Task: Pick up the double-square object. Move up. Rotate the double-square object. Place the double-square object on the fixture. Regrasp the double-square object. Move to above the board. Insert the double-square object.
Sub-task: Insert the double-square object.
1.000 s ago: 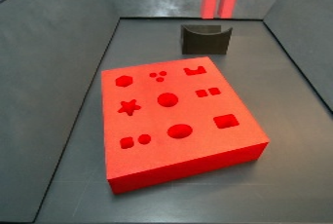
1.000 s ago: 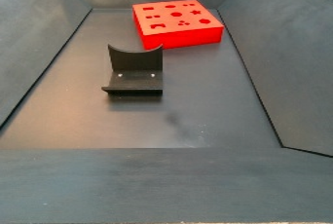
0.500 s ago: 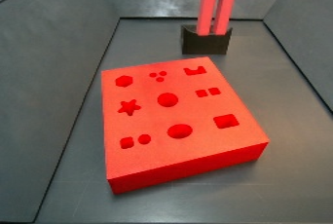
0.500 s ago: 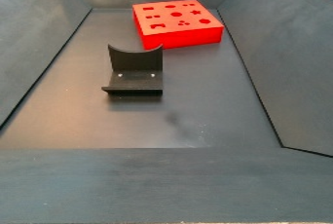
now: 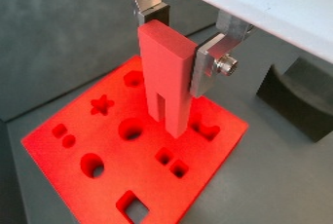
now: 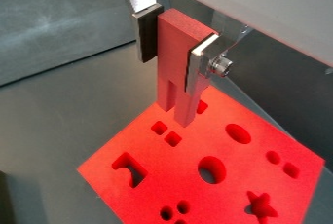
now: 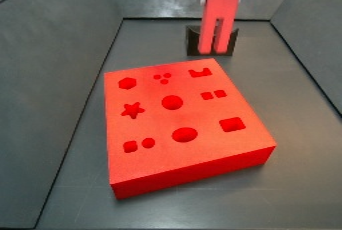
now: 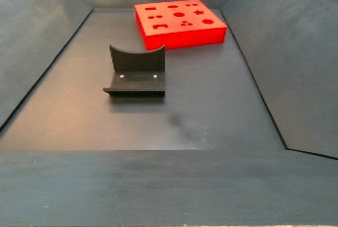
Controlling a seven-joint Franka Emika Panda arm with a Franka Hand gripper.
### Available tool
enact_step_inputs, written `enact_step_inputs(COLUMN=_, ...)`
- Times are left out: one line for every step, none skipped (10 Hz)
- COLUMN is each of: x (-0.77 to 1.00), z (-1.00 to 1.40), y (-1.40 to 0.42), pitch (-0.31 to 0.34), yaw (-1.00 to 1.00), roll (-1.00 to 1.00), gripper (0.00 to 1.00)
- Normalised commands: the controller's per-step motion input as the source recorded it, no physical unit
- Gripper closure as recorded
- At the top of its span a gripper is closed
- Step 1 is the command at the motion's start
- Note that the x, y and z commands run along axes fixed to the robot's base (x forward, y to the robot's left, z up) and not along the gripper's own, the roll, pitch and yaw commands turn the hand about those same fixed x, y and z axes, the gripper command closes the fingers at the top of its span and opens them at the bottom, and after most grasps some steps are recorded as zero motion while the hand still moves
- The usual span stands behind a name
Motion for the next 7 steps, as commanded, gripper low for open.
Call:
enact_step_inputs(x=0.18, z=-0.52, y=-0.02, pitch=-0.096, yaw=0.14, roll=0.0, gripper=1.0)
enact_step_inputs(x=0.19, z=-0.5, y=-0.01, pitch=-0.09, yaw=0.13, roll=0.0, gripper=1.0)
enact_step_inputs(x=0.15, z=-0.47, y=0.0, pitch=-0.087, yaw=0.13, roll=0.0, gripper=1.0)
enact_step_inputs(x=0.07, z=-0.17, y=0.0, pitch=-0.023, yaw=0.1, roll=0.0, gripper=1.0)
enact_step_inputs(x=-0.07, z=-0.07, y=-0.04, pitch=-0.053, yaw=0.01, roll=0.01, gripper=1.0)
enact_step_inputs(x=-0.03, z=-0.29, y=-0.02, pitch=-0.034, yaw=0.0, roll=0.02, gripper=1.0)
enact_step_inputs(x=0.0, z=-0.37, y=-0.04, pitch=-0.046, yaw=0.01, roll=0.03, gripper=1.0)
